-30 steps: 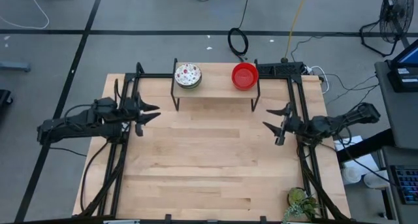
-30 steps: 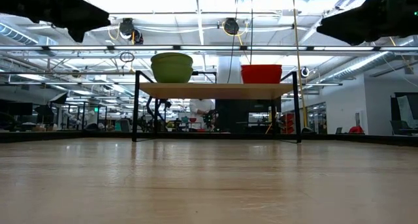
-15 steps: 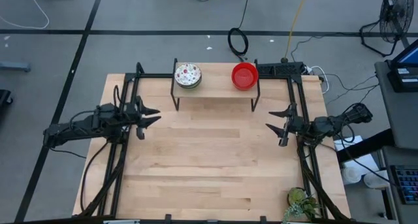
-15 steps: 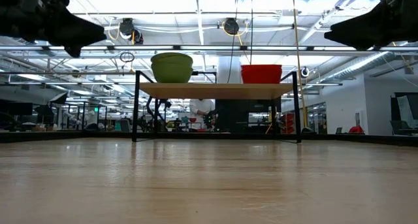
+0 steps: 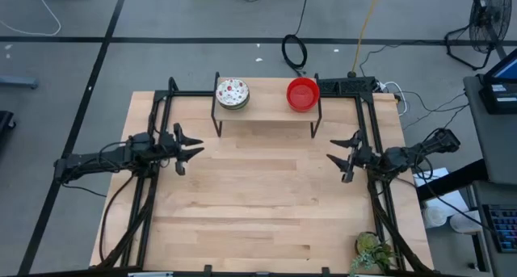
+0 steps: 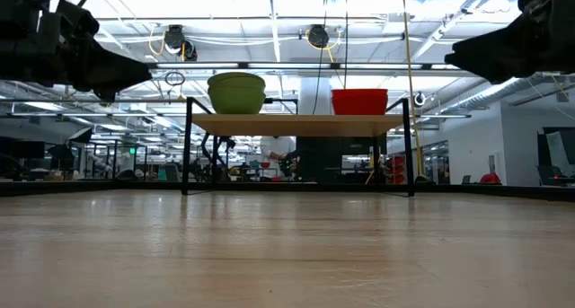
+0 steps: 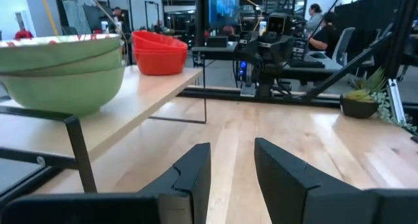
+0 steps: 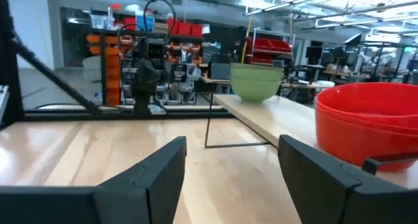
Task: Pick & Place Mini bowls
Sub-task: Return to home position
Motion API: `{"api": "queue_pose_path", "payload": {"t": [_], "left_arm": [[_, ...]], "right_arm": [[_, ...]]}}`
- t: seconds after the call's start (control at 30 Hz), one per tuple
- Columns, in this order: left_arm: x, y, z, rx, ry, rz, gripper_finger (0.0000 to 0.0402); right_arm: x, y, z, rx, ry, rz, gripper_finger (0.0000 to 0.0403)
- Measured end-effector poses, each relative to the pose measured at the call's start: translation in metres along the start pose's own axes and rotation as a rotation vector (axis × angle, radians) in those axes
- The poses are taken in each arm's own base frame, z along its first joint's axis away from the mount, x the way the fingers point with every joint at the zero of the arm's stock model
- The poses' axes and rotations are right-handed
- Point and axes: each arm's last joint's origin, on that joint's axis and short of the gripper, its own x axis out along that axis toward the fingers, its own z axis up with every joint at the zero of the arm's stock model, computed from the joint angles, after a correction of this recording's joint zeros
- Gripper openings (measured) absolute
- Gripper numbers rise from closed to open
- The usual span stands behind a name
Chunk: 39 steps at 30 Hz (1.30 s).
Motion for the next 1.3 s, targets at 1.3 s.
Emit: {"api": "queue_pose_path", "payload": {"t": [1.3], "left_arm": [[0.000,-0.001,-0.005,0.004,0.053,-0.044,0.0120]], "right_arm": [[0.001,0.005,-0.004,-0.205,0.006,0.140,0.0227]]}}
